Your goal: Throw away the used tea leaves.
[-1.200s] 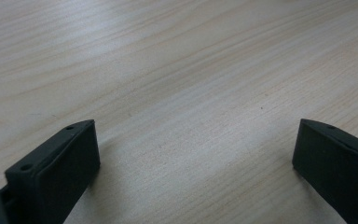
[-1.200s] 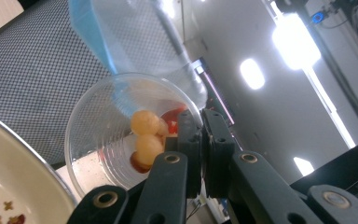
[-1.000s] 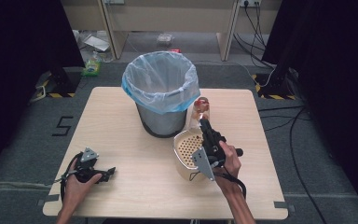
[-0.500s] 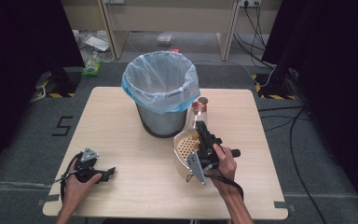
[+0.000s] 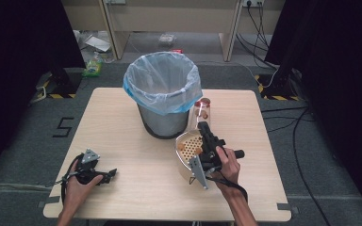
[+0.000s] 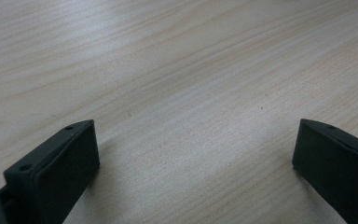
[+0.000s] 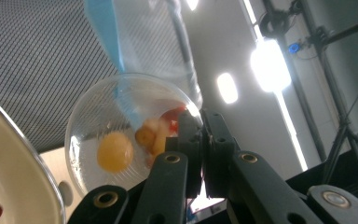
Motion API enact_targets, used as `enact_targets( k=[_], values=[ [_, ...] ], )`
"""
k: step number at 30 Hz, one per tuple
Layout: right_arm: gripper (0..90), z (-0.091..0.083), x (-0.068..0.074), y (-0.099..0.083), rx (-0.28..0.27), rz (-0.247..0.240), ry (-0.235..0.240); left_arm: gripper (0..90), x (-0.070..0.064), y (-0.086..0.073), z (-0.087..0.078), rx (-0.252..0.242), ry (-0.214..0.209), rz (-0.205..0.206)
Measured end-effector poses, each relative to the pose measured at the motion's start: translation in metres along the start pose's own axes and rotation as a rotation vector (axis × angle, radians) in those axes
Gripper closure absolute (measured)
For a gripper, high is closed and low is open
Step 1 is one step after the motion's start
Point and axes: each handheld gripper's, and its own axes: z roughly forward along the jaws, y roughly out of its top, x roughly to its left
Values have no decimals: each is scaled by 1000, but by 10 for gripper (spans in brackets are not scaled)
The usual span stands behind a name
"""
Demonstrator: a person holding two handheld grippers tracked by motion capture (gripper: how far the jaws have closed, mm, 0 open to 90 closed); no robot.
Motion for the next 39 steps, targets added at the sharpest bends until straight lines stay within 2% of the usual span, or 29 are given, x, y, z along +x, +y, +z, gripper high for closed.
enact_targets(
  k=[1, 2, 3, 5, 6, 8, 9, 12, 14, 17, 19, 20, 21, 22, 24, 25, 26, 28, 30, 32, 34, 35, 39],
  values=[
    [878, 1, 0, -1, 9, -6, 4, 0, 0, 0, 0, 0, 1, 0],
    [878, 1, -1, -1, 13, 15, 3, 0, 0, 0, 0, 0, 1, 0],
    [878, 0, -3, 0, 1, 8, -7, 0, 0, 0, 0, -1, 2, 1],
    [878, 3, -4, -2, 22, 18, -4, 0, 0, 0, 0, 0, 1, 0],
    [877, 1, -4, -1, 12, 21, -8, 0, 0, 0, 0, 0, 1, 1],
    [878, 0, -4, 1, -1, -14, -8, 0, 0, 0, 0, 0, 3, 2],
    [877, 2, -3, -1, 16, 0, -3, 0, 0, 0, 0, 0, 2, 1],
    [878, 1, -5, 1, 4, -3, -11, 0, 0, 0, 0, 0, 2, 1],
    [878, 3, -6, -1, 16, 13, -14, 0, 0, 0, 0, 0, 2, 2],
    [878, 2, -10, 0, -9, 35, -11, 0, 0, 0, 0, 0, 2, 1],
    [878, 3, -8, -4, 20, 12, -12, 0, 0, 0, 0, 0, 3, 2],
    [877, 1, -8, -2, 3, 23, -11, 0, 0, 0, 0, -1, 2, 1],
    [878, 0, -9, -1, -5, 14, -14, 0, 0, 0, 0, -1, 2, 1],
    [878, 3, -9, -4, 25, 34, -4, 0, 0, 0, 0, 0, 2, 1],
    [877, 4, -9, -7, 36, 100, 16, 0, 0, 0, 0, -1, 2, 1],
    [877, 5, -12, -7, 39, 111, 26, 0, 0, 0, 0, 0, 2, 2],
    [877, 7, -16, -8, 56, 159, 38, 0, 0, 0, 0, 0, 1, 1],
    [876, 12, -22, -13, 90, 259, 65, 0, 0, 0, 0, 0, 2, 1],
    [875, 17, -26, -21, 140, 382, 142, 0, 0, 0, 0, 0, 1, 1],
    [875, 22, -30, -31, 166, 495, 184, 0, 0, 0, 0, 0, 1, 1],
    [875, 25, -36, -42, 187, 609, 200, 0, 0, 0, 0, 0, 1, 1],
    [875, 26, -39, -47, 197, 646, 215, 0, 0, 0, 0, 0, 1, 1],
    [874, 32, -49, -71, 222, 857, 306, 0, 0, 0, 0, 0, 1, 0]
  ],
)
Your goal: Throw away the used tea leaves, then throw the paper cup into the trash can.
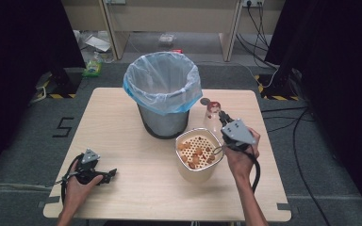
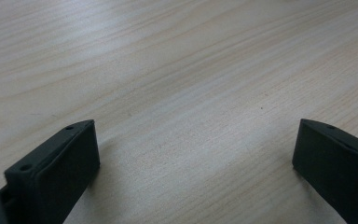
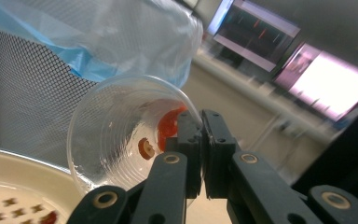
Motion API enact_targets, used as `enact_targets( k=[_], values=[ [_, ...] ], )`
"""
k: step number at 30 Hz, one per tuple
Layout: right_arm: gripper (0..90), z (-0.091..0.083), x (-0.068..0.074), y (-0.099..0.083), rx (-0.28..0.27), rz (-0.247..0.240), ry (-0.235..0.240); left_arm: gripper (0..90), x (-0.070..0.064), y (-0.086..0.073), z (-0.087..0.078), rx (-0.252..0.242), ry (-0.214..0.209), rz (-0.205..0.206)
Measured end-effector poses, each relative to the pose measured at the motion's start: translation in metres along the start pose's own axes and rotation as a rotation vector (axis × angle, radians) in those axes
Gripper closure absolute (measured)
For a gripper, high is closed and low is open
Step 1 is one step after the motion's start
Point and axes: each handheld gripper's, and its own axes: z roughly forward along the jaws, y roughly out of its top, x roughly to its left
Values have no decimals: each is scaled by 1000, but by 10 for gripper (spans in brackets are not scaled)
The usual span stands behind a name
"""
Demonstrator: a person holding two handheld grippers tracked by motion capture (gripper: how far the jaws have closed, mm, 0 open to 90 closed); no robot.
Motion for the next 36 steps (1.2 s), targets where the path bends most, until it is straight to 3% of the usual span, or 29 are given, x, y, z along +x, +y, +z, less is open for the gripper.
enact_targets(
  k=[3, 5, 8, 12, 22, 36],
  values=[
    [874, 1, -13, -4, 10, 108, 33, 0, 0, 0, 0, 0, 0, 1],
    [874, 2, -19, -5, 29, 123, 40, 0, 0, 0, 0, 0, -1, 0],
    [874, 3, -27, -6, 39, 198, 78, 0, 0, 0, 0, 1, 0, 0],
    [874, 5, -34, -4, 56, 248, 98, 0, 0, 0, 0, 1, -2, -1],
    [873, 10, -50, 19, 60, 266, 119, 0, 0, 0, 0, 1, -1, 0],
    [872, 19, -71, 64, 30, 234, 75, 0, 0, 0, 0, 2, -1, 0]
  ],
)
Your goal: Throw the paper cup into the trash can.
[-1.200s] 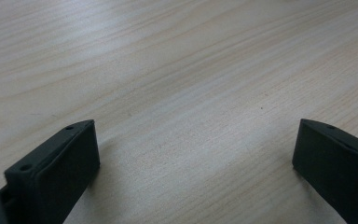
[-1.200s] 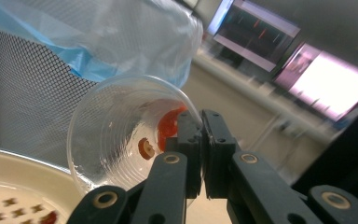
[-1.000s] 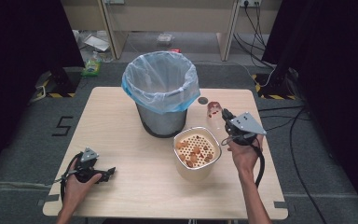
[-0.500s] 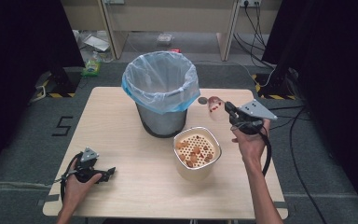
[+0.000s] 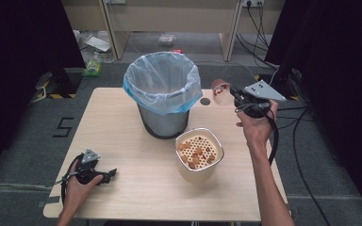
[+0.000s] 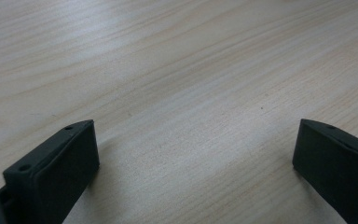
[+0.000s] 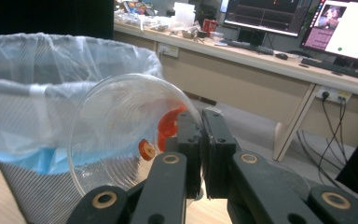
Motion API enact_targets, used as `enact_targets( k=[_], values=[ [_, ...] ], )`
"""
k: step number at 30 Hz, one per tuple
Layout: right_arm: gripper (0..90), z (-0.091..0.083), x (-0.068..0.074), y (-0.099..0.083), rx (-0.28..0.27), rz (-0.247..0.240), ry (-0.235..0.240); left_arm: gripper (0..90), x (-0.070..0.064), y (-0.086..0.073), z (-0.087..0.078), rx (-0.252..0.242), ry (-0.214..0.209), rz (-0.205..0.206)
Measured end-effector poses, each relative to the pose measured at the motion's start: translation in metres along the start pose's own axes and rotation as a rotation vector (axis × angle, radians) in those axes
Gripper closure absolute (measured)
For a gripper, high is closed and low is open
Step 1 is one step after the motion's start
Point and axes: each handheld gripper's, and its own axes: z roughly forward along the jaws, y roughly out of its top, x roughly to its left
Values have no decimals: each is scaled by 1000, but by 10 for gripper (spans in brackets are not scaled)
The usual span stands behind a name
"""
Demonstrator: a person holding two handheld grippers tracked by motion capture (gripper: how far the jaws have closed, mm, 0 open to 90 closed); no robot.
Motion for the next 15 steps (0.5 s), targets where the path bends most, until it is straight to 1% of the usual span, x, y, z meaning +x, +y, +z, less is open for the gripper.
enact_targets(
  k=[10, 11, 13, 15],
  values=[
    [872, 4, -8, 38, -19, -28, -26, 0, 0, 0, 0, -2, 1, 1],
    [872, 5, -7, 42, -19, -33, -25, 0, 0, 0, 0, -2, 3, 1],
    [872, 9, -4, 50, -23, -27, -16, 0, 0, 0, 0, -3, 2, 1],
    [871, 15, 0, 58, -23, -35, -6, 0, 0, 0, 0, -3, 2, 1]
  ],
)
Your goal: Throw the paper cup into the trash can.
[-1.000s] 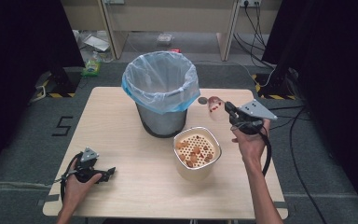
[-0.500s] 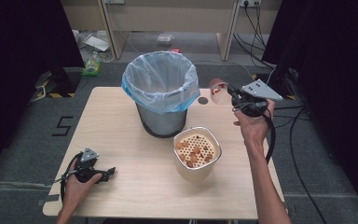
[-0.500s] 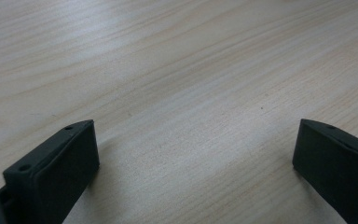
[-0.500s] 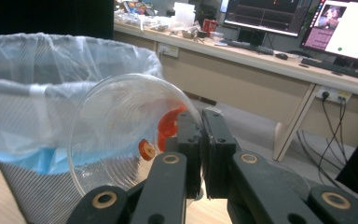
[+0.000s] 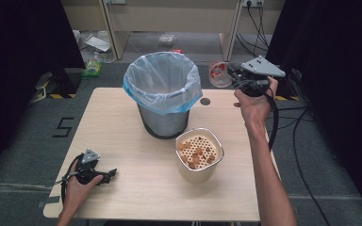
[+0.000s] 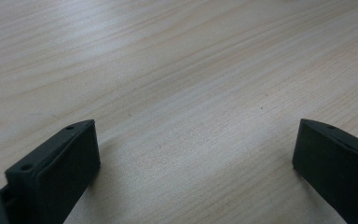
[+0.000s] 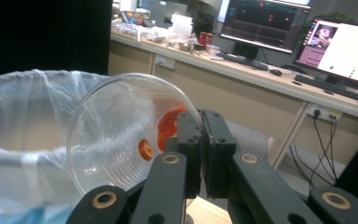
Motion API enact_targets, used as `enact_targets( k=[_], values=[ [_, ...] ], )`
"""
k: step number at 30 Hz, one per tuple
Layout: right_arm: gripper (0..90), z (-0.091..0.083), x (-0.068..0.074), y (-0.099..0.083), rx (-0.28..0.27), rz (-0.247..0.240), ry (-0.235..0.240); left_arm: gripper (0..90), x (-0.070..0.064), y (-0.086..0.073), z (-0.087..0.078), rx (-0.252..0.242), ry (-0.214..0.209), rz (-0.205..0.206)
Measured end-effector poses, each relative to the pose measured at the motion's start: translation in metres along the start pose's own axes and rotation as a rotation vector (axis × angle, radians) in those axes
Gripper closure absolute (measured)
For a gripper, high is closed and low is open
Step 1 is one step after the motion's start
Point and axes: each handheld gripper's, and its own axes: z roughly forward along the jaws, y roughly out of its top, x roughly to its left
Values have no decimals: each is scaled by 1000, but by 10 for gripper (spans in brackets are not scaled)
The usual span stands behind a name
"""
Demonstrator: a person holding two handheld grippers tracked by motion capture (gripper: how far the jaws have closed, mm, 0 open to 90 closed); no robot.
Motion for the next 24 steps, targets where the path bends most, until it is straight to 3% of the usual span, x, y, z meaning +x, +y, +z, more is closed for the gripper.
enact_targets(
  k=[7, 18, 22, 24],
  values=[
    [871, 26, 25, 21, -10, -18, 41, 0, 0, 0, 0, 0, -1, 0],
    [861, 69, 58, 22, 28, -11, 141, 0, 0, 0, 0, 1, -1, 1],
    [705, 83, 64, 19, 72, 50, 169, 0, 0, 0, -1, 2, 0, 4],
    [643, 84, 64, 20, 64, 62, 176, 0, -1, 0, -1, 1, 0, 4]
  ],
)
